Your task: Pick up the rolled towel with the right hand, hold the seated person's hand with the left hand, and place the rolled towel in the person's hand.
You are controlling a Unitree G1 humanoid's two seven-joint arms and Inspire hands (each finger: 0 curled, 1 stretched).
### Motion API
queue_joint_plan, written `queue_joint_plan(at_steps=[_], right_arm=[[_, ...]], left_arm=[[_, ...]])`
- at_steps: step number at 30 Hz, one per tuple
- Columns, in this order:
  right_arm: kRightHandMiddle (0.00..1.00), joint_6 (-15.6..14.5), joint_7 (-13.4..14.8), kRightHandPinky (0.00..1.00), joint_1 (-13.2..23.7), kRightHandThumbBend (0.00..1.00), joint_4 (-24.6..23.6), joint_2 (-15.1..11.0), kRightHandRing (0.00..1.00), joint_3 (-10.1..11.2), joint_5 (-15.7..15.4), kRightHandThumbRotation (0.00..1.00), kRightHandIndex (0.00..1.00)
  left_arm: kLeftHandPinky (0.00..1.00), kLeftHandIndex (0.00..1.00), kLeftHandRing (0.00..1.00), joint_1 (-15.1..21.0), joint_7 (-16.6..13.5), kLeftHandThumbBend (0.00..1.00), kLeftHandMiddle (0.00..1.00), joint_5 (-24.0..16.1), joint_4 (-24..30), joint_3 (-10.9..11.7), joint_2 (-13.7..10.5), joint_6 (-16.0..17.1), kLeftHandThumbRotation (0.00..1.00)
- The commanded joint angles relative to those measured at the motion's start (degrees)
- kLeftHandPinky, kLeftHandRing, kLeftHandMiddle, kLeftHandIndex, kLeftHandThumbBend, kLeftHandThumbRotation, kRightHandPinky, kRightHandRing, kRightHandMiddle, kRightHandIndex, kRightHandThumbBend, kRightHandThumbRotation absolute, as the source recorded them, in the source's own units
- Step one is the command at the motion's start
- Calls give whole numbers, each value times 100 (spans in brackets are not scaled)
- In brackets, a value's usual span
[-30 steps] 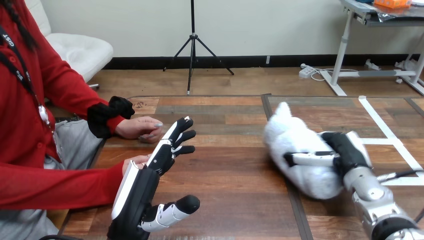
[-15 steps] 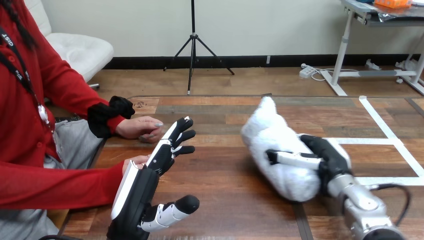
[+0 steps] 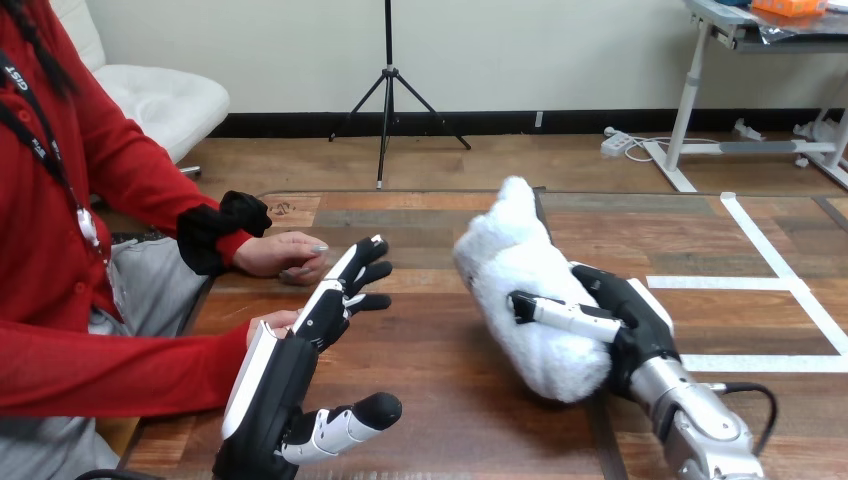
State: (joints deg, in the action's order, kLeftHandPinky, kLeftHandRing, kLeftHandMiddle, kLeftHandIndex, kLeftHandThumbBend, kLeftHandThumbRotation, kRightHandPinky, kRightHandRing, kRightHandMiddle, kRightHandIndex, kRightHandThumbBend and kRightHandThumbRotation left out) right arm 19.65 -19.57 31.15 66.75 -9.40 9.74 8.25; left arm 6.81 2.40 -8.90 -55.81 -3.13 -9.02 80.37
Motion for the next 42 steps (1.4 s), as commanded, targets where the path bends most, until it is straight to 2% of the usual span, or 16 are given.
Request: queue_joint_plan(at_steps=[1,9,13,24,27,30,35,39,42], right_arm=[[5,455,-94,0,144,41,-817,70,3,124,188,0,4],[4,576,-272,0,-50,37,-1197,206,2,141,325,0,4],[4,455,-465,0,-149,35,-1417,310,1,207,548,0,4],[3,466,-488,0,-384,32,-1849,422,1,120,579,0,3],[3,519,-445,0,-447,32,-1947,431,1,68,503,0,3],[3,450,-467,0,-489,32,-2038,480,1,83,569,0,3],[3,526,-395,0,-567,32,-2161,508,1,26,464,0,3],[4,544,-266,0,-630,33,-2264,518,1,-33,338,0,3],[4,667,-364,0,-658,33,-2290,546,2,-43,367,0,3]], left_arm=[[73,86,83,147,82,100,86,121,344,17,-150,-13,80],[74,81,80,66,48,100,82,-121,500,127,-235,-141,82],[75,80,80,21,45,100,82,-169,578,126,-287,-177,82],[80,81,83,-134,39,100,84,-242,883,181,-428,-295,76],[81,81,84,-174,70,100,85,-214,990,190,-479,-347,74],[81,81,84,-239,22,100,85,-366,1174,281,-549,-428,73],[84,85,86,-456,-159,100,88,-958,1798,557,-699,-876,73],[87,90,89,-604,-295,100,91,-1317,2227,692,-801,-1255,73],[90,93,91,-750,-426,100,93,-1630,2628,811,-886,-1628,72]])
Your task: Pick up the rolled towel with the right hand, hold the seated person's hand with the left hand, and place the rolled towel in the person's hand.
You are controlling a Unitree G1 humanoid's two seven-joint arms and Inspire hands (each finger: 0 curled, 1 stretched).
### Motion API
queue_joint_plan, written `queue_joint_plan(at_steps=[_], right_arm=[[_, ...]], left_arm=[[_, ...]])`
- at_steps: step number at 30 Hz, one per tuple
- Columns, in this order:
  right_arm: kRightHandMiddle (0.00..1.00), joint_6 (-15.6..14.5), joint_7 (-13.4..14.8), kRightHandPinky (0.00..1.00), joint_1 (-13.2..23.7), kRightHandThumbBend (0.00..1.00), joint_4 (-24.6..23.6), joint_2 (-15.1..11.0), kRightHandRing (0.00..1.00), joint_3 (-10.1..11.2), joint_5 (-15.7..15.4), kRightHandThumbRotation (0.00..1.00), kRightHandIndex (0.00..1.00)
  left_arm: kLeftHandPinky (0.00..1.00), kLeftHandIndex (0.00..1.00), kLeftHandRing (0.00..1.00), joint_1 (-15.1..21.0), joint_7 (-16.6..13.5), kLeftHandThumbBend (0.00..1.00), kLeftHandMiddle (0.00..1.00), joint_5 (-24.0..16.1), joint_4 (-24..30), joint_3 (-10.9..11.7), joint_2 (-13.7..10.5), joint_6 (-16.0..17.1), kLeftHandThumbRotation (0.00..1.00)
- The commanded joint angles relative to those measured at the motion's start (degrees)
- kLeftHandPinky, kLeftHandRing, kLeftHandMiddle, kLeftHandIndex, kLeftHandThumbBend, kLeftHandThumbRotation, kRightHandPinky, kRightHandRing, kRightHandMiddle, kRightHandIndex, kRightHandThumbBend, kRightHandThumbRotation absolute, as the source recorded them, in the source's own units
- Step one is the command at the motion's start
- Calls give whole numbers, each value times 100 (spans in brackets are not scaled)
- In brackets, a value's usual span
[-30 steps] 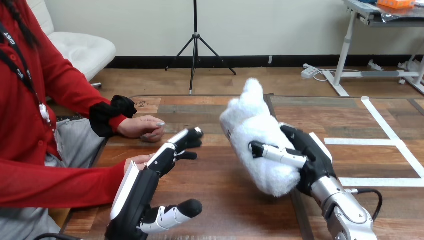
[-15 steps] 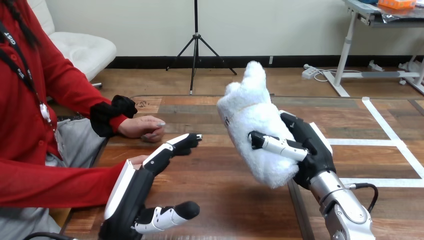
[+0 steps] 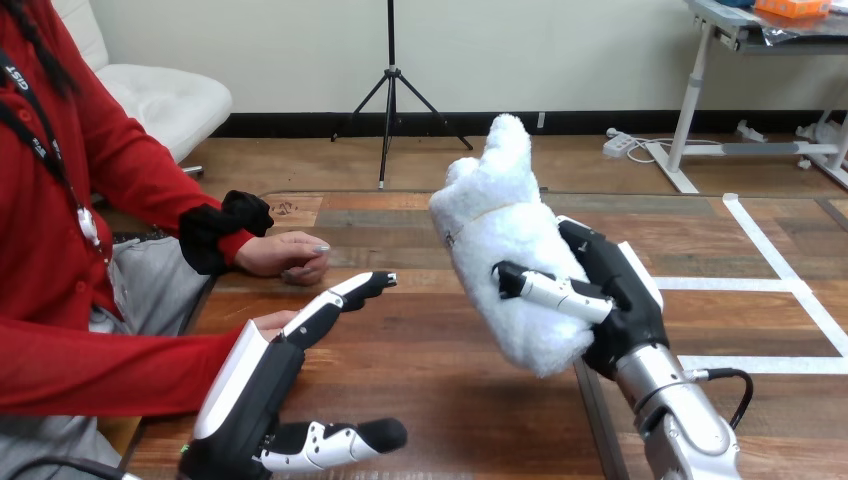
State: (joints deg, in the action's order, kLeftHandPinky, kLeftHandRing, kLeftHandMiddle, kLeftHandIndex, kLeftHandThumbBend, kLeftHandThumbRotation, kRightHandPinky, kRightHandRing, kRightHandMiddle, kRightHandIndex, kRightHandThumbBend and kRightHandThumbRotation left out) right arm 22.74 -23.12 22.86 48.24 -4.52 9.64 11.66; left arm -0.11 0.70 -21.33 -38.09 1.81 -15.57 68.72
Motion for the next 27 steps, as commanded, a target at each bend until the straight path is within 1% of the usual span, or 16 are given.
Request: queue_joint_plan(at_steps=[1,3,4,7,10,12,15,19,22,27], right_arm=[[4,340,18,0,155,33,-475,71,2,-43,10,0,3],[4,299,71,0,138,33,-520,87,2,-54,-21,0,3],[4,275,78,0,125,33,-548,98,2,-62,-22,0,3],[4,243,78,0,104,33,-592,116,2,-80,-23,0,3],[4,242,75,0,90,33,-604,123,2,-103,-35,0,3],[4,250,71,0,86,33,-602,126,2,-116,-42,0,3],[5,338,139,0,65,33,-599,110,2,-166,-153,0,3],[5,351,152,0,41,33,-620,120,2,-183,-167,0,4],[5,363,181,0,25,32,-634,117,2,-203,-180,0,3],[5,346,203,0,1,32,-677,128,2,-214,-161,0,3]], left_arm=[[90,95,92,-105,-388,100,94,-626,1036,404,-265,-602,72],[92,97,94,-158,-562,100,96,-902,1241,489,-305,-764,72],[93,98,94,-200,-664,100,96,-1095,1405,554,-345,-924,72],[94,99,95,-277,-863,100,97,-1424,1710,647,-438,-1264,72],[96,100,97,-314,-1039,100,99,-1664,1915,711,-536,-1544,71],[96,100,98,-329,-1134,100,99,-1769,1996,732,-590,-1680,70],[97,100,98,-353,-1215,100,100,-1903,2151,753,-704,-1938,69],[97,100,99,-338,-1422,100,100,-2114,2236,761,-893,-2197,68],[97,100,100,-329,-1541,100,100,-2223,2270,738,-1027,-2375,66],[96,100,99,-330,-1741,100,100,-2365,2316,666,-1213,-2642,67]])
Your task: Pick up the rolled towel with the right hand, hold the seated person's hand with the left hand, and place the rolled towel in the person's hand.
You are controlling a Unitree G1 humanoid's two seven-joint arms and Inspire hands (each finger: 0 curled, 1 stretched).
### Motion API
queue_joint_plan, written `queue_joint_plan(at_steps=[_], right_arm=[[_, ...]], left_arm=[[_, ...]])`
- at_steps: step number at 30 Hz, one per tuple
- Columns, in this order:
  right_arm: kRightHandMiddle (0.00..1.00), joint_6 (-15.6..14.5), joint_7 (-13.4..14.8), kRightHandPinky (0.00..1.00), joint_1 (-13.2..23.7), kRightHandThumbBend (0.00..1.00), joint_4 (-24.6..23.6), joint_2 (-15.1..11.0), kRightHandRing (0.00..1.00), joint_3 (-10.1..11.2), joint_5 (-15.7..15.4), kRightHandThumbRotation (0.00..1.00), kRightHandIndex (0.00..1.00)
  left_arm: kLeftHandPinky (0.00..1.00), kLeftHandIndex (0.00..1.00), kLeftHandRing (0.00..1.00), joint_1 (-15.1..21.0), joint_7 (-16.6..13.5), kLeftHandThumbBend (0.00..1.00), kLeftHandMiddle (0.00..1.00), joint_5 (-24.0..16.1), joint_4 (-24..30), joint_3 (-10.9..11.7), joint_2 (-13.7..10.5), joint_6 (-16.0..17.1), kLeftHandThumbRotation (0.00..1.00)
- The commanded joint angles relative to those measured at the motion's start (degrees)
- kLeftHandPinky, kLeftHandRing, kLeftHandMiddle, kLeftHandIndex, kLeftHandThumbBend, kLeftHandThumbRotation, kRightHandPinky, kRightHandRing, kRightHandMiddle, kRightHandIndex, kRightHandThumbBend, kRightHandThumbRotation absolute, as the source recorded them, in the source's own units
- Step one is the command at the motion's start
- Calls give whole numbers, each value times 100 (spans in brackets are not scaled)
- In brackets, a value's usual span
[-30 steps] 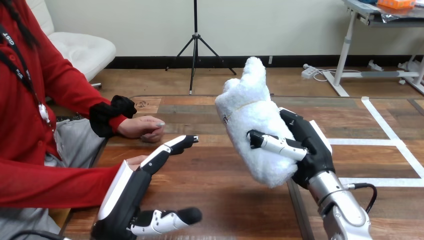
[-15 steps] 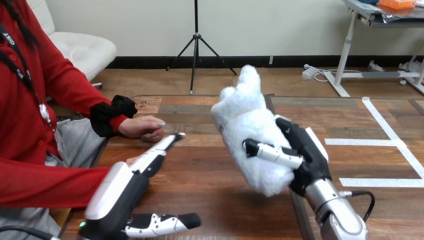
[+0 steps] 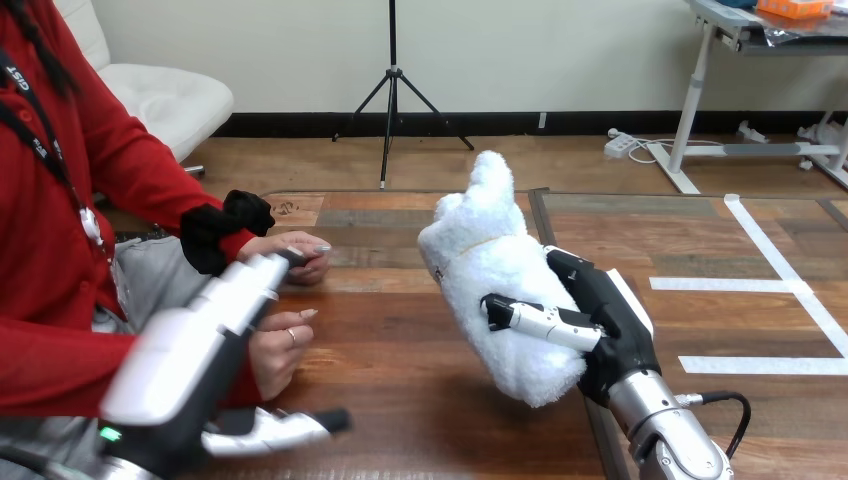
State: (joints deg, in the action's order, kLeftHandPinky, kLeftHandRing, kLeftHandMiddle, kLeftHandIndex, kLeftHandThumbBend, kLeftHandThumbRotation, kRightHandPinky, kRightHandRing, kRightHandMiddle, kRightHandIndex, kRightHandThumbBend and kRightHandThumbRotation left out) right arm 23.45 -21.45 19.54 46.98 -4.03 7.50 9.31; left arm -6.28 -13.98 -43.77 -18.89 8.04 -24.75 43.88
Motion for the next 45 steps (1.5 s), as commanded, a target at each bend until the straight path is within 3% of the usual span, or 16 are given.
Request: queue_joint_plan(at_steps=[1,6,9,21,24,39,42,45], right_arm=[[5,272,47,0,321,32,-572,71,2,-7,62,0,3],[5,220,173,0,260,32,-696,36,2,-63,-46,0,4],[4,318,31,0,266,31,-652,48,2,-37,69,0,3],[4,557,-59,0,196,30,-689,-25,2,-60,35,0,3],[4,420,-24,0,169,30,-773,-14,2,-52,59,0,3],[4,396,33,0,25,29,-1124,-31,1,-72,22,0,2],[4,276,134,0,-24,30,-1273,-40,1,-91,-35,0,2],[3,349,34,0,-50,29,-1315,-45,1,-96,30,0,1]], left_arm=[[96,100,99,296,-295,100,100,-105,376,37,-348,-196,68],[95,100,99,298,-319,100,100,-25,377,-39,-553,-353,66],[94,100,98,339,-408,100,100,56,281,-68,-634,-335,64],[93,100,98,420,-474,100,100,54,157,-118,-974,-496,59],[94,100,98,449,-393,100,100,133,105,-130,-1030,-526,58],[93,100,98,655,-161,100,100,313,-207,-272,-1272,-664,56],[92,100,97,707,-59,100,100,376,-295,-323,-1326,-659,57],[92,100,97,784,-108,100,100,304,-420,-403,-1375,-688,57]])
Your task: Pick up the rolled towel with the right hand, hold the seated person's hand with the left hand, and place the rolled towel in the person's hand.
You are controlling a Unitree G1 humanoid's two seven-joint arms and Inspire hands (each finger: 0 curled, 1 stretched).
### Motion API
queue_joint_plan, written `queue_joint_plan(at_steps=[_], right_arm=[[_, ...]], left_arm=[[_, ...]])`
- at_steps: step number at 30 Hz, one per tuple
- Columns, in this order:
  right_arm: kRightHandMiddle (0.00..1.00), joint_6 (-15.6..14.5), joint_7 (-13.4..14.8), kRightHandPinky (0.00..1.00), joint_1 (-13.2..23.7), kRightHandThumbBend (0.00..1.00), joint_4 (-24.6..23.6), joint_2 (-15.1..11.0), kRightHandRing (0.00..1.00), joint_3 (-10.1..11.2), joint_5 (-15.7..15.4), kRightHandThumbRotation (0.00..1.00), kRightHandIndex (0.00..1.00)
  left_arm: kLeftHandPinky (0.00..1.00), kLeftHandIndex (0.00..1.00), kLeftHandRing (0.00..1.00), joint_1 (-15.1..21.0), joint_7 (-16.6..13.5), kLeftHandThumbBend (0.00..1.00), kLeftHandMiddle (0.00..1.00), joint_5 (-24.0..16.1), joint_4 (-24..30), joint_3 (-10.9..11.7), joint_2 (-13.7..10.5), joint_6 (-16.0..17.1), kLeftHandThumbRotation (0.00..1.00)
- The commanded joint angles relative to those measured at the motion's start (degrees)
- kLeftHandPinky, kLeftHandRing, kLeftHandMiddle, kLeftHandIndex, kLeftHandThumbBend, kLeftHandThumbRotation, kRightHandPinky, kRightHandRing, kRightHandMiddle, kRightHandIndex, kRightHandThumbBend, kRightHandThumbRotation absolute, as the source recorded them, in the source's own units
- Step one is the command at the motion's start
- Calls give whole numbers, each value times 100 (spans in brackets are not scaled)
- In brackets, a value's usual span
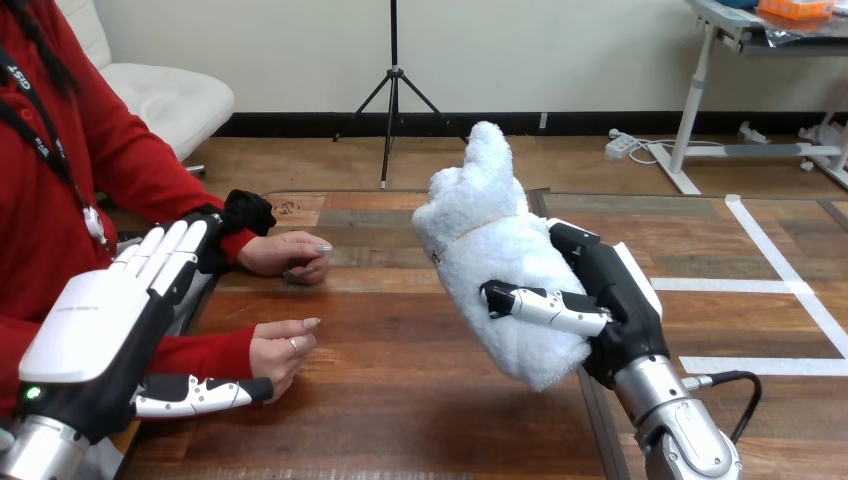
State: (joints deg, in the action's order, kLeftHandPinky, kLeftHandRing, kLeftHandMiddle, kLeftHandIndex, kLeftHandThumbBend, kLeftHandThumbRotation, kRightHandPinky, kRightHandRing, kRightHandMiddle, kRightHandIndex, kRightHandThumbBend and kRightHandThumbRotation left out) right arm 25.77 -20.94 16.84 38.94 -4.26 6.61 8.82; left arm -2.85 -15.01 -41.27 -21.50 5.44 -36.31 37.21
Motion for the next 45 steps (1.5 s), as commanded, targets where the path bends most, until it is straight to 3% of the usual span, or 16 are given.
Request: queue_joint_plan(at_steps=[1,6,9,12,15,18,24,27,30,36,42,45], right_arm=[[3,116,-28,0,210,29,-539,-20,1,-6,99,0,1],[3,-60,-87,0,165,28,-703,8,1,18,242,0,1],[3,58,-113,0,149,28,-723,-18,1,5,204,0,1],[3,3,-264,0,142,27,-772,2,0,37,365,0,1],[2,36,-215,0,116,26,-834,-19,0,16,303,0,0],[2,-89,-287,0,69,25,-989,4,0,23,431,0,0],[1,-3,-436,0,20,24,-1094,-23,0,24,507,0,0],[1,-49,-354,0,-40,24,-1234,-8,0,30,478,0,0],[2,96,-276,0,-79,25,-1301,-37,0,12,350,0,0],[2,49,-375,0,-146,28,-1474,-24,0,35,494,0,0],[3,-63,-233,0,-266,30,-1755,-51,1,6,391,0,0],[3,-86,-273,0,-314,32,-1858,-28,1,14,483,0,0]], left_arm=[[92,100,97,465,44,100,100,73,-196,-167,-238,-40,57],[92,100,97,563,111,100,100,104,-358,-261,-304,-65,58],[92,100,96,637,120,100,99,115,-479,-321,-343,-51,58],[91,99,96,723,119,100,98,141,-644,-386,-388,5,58],[90,98,95,812,45,100,97,8,-789,-479,-451,-27,58],[89,96,93,938,-66,100,96,-16,-1036,-564,-473,54,58],[88,95,92,1170,-209,100,94,-119,-1461,-782,-554,89,57],[89,94,92,1276,-218,100,94,-166,-1605,-896,-587,67,57],[89,94,92,1416,-351,100,93,-226,-1874,-1013,-602,145,57],[89,93,91,1651,-439,100,93,-305,-2266,-1241,-632,153,56],[89,92,91,1900,-649,100,92,-359,-2710,-1474,-628,212,56],[89,92,90,2020,-777,100,91,-409,-2919,-1606,-631,237,56]])
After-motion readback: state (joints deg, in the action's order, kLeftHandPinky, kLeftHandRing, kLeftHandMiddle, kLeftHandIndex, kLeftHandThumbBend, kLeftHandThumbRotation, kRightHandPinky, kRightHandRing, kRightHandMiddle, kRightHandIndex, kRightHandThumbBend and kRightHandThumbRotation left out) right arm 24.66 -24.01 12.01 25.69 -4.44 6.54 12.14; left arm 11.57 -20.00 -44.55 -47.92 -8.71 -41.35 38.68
